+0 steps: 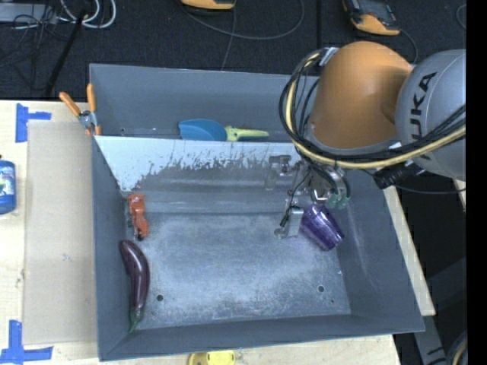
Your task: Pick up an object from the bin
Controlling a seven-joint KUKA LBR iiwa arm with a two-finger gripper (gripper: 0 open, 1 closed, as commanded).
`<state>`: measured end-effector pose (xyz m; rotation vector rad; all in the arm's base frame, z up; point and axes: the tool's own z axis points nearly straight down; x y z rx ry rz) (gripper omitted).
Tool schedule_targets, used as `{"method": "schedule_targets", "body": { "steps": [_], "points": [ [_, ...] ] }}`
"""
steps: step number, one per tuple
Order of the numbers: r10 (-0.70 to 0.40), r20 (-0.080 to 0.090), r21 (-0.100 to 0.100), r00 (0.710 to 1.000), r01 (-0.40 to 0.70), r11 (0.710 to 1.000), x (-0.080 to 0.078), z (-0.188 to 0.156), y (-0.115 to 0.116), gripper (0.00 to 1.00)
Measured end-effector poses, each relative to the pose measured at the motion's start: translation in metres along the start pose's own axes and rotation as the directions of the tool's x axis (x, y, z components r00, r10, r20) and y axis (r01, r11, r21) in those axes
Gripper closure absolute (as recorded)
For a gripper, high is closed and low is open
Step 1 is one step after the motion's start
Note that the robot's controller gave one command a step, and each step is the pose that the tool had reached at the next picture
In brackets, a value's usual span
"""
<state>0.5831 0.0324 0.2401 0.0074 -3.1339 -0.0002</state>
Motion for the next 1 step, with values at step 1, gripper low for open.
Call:
{"method": "schedule_targets", "body": {
  "steps": [1],
  "points": [
    [0.001,0.008,0.0,1.0,-0.001,1.0,-0.0013,-0.0045,-0.0001,0.0]
  ]
}}
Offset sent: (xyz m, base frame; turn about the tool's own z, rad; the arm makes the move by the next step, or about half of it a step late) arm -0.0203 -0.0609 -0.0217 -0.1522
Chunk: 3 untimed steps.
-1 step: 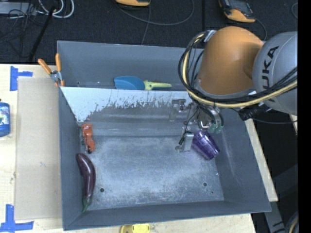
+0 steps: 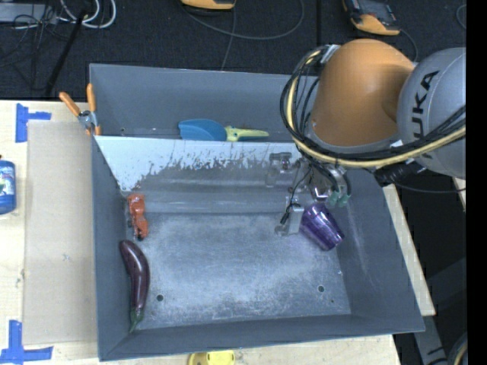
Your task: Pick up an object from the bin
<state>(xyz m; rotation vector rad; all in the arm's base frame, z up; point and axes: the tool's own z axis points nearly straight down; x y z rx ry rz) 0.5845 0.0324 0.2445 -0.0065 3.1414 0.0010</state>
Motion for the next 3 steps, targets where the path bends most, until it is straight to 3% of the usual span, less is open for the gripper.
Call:
{"method": "schedule_targets", "body": {
  "steps": [1,2,3],
  "points": [
    [-0.049,0.003,0.0,0.999,0.049,0.999,0.005,0.006,-0.013,0.0],
    [-0.067,0.0,0.001,0.998,0.067,0.998,0.008,0.028,-0.049,0.0],
    [-0.15,0.0,0.0,0.989,0.15,0.989,0.006,0.035,-0.061,0.0]
  ]
}}
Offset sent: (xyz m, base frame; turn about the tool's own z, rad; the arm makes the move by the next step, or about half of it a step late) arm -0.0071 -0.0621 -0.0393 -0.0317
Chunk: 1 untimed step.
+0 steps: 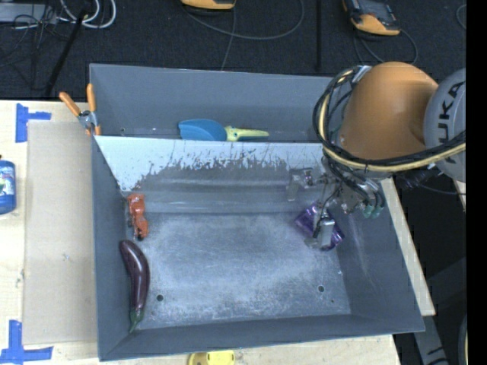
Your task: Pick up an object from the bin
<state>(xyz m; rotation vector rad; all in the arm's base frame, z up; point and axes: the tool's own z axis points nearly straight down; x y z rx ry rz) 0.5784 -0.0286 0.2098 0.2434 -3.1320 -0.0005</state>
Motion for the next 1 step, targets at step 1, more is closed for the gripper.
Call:
{"method": "schedule_targets", "body": {
  "steps": [1],
  "points": [
    [-0.063,0.003,0.0,0.998,0.063,0.998,-0.0122,0.0108,-0.0284,0.0]
  ]
}}
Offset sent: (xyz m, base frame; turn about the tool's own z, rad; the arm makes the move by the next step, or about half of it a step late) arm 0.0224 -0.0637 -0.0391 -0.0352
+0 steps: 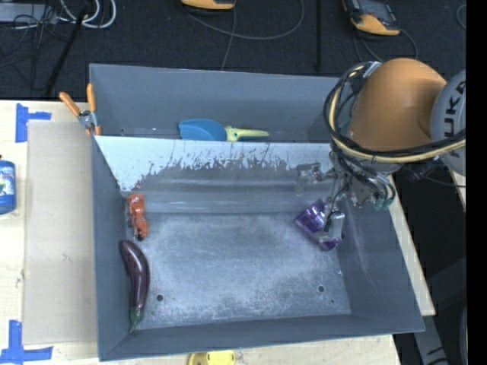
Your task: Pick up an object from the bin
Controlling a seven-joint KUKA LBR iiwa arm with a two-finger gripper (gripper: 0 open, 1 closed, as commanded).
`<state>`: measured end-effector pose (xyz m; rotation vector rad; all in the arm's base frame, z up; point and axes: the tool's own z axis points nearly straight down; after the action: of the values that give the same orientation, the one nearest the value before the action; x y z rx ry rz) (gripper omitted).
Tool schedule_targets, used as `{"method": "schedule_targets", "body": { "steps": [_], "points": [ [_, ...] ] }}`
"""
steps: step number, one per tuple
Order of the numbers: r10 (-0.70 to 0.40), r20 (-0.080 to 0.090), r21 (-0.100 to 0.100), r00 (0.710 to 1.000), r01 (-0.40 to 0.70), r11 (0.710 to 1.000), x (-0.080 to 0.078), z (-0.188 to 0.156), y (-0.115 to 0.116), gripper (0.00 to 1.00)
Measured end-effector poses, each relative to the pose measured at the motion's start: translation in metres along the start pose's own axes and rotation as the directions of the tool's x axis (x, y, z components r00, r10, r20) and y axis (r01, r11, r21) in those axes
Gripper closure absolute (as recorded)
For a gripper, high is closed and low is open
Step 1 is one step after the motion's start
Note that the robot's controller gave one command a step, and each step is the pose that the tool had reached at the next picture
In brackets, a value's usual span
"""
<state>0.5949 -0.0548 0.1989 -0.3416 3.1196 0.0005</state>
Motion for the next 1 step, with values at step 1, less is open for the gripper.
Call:
{"method": "schedule_targets", "body": {
  "steps": [1],
  "points": [
    [0.141,-0.003,0.0,0.99,-0.141,0.99,0.0006,0.0134,-0.0176,0.0]
  ]
}}
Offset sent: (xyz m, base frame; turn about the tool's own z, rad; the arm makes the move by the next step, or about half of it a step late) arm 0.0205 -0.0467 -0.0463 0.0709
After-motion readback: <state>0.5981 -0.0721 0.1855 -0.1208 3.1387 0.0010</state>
